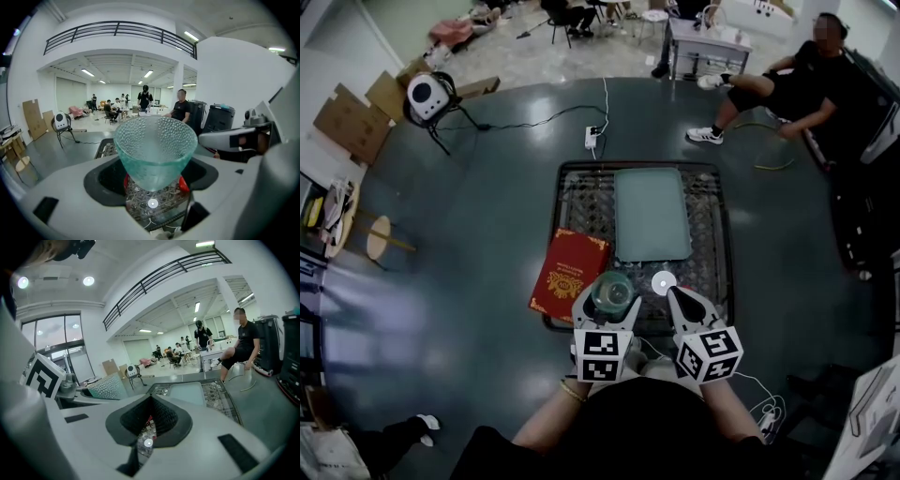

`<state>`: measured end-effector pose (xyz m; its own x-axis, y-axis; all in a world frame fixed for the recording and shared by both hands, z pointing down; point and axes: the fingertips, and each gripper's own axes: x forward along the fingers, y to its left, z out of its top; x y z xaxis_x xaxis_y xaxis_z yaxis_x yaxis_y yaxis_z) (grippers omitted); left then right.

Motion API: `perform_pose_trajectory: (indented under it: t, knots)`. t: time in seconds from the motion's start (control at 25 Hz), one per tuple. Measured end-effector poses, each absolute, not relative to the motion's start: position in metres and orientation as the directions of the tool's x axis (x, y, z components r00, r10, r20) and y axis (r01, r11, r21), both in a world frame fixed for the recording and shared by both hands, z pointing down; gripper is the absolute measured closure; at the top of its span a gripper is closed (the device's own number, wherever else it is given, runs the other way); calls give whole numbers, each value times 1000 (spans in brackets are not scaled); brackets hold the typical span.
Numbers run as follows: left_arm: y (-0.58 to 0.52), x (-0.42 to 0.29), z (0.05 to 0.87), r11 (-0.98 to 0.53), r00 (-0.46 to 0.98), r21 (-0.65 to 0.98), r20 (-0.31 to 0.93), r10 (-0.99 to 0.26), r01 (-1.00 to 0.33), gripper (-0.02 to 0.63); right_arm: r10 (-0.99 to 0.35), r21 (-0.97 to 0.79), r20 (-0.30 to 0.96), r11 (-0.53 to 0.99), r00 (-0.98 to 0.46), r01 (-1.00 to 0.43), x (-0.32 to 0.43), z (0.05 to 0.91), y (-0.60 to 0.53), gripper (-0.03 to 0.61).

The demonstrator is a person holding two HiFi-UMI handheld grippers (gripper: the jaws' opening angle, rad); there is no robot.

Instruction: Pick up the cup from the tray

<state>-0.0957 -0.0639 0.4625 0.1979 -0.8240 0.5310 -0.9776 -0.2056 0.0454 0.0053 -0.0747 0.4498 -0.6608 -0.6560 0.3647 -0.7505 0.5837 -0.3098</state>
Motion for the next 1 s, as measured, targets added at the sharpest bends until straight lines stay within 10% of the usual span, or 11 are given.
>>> perform_pose_trajectory:
  t: [1.0]
  knots:
    - [-46,-98,459,-215,206,46,528,-824,-976,253,-654,-270,371,603,-659,-751,1,449,-52,577]
